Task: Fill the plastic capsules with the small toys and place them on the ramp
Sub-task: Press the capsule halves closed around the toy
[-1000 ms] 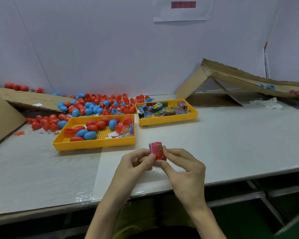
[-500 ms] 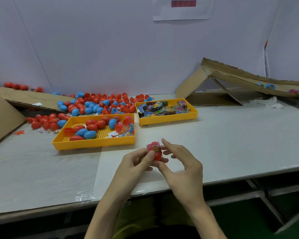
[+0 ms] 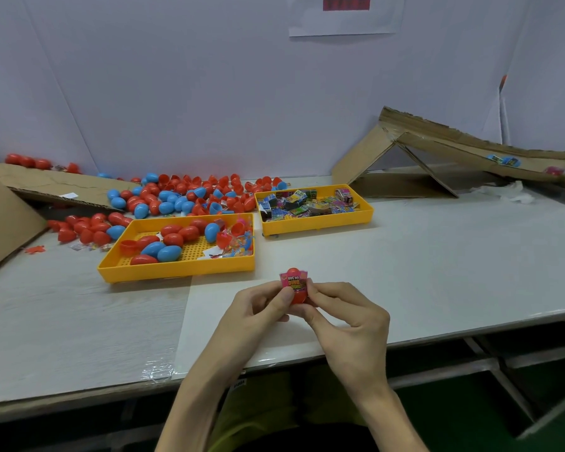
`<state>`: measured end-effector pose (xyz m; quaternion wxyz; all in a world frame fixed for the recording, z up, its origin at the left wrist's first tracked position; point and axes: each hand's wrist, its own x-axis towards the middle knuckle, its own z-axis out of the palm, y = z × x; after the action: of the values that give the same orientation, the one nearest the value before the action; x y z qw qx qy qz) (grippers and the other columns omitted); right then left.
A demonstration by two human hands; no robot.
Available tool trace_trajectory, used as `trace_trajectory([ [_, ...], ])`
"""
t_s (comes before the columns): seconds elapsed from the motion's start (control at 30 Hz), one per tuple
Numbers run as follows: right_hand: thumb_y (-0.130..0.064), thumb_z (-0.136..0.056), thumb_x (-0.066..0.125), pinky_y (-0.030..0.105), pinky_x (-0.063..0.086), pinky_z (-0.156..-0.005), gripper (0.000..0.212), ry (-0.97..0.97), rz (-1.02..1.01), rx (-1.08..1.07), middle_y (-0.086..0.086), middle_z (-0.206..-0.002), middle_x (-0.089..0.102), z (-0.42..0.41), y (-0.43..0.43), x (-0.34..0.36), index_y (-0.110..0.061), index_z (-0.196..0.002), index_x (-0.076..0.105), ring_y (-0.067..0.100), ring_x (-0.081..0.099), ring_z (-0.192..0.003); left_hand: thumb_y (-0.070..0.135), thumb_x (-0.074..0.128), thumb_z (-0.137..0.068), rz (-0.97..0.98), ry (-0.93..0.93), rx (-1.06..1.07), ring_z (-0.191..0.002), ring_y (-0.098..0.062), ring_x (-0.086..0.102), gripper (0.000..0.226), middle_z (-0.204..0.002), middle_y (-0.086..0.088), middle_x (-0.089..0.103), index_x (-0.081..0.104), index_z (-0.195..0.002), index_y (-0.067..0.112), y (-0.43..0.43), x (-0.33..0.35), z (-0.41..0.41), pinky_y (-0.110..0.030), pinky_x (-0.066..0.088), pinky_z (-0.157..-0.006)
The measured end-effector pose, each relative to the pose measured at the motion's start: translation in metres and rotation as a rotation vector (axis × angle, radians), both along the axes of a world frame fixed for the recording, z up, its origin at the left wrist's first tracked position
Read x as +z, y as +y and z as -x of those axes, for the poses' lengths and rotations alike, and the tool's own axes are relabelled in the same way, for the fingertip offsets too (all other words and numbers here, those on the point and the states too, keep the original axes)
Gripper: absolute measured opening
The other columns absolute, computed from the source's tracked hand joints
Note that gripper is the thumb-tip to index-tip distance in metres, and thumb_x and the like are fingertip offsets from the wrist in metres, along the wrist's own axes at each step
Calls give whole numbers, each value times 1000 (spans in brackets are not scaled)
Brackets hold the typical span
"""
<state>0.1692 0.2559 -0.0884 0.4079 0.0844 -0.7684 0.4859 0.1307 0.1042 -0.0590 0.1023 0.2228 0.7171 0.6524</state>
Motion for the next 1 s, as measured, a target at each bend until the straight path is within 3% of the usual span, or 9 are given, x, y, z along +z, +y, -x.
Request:
trace_trajectory([
  [0.13,-24,-75,81,15,54,-84,37,10,31,30,-17,-103,71,-2,-1,6,-23,-111,74,5,68,-97,48,48,-95,21,-3,-29,-110,-11,67,37,-109,6,76,75,-113,31,-1,1,-1,-31,53,-94],
  [0.3,-27,-76,80,14,51,-85,40,-9,47,67,-22,-107,71,-2,-1,8,-30,-115,71,7,67,-100,50,44,-96,22,-30,-30,-112,-14,66,42,-110,3,76,77,-109,27,-2,0,0,-41,50,-100],
  [0.47,-28,-75,76,16,55,-79,36,3,95,59,-19,-99,72,-2,0,5,-19,-110,75,8,68,-93,48,46,-95,43,-7,-50,-107,-9,67,39,-106,5,77,76,-109,28,0,1,-2,-34,50,-95],
  [0.7,-17,-77,80,16,52,-83,36,25,47,25,-19,-102,72,-1,0,4,-24,-112,74,8,67,-95,47,50,-92,-9,1,-25,-107,-10,68,35,-108,5,76,73,-113,31,2,1,-1,-21,54,-88],
  [0.8,-13,-76,83,13,51,-82,37,19,17,22,-13,-103,72,0,1,2,-20,-111,75,5,66,-95,42,59,-89,-126,-4,62,-103,-19,71,38,-108,0,75,64,-123,26,0,0,-1,-27,57,-86],
  [0.93,-24,-78,81,10,49,-78,34,-12,-35,63,-17,-107,69,-1,0,5,-23,-111,74,3,64,-99,34,68,-92,-163,34,79,-105,-27,70,30,-109,-4,75,66,-121,26,-2,-1,-2,-40,58,-92],
  [1.0,-29,-83,77,13,50,-76,31,-33,25,89,-20,-106,70,-2,0,7,-28,-113,72,7,66,-95,34,65,-94,-176,25,77,-103,-26,71,29,-109,-6,74,67,-123,30,-3,-2,-1,-38,58,-90],
])
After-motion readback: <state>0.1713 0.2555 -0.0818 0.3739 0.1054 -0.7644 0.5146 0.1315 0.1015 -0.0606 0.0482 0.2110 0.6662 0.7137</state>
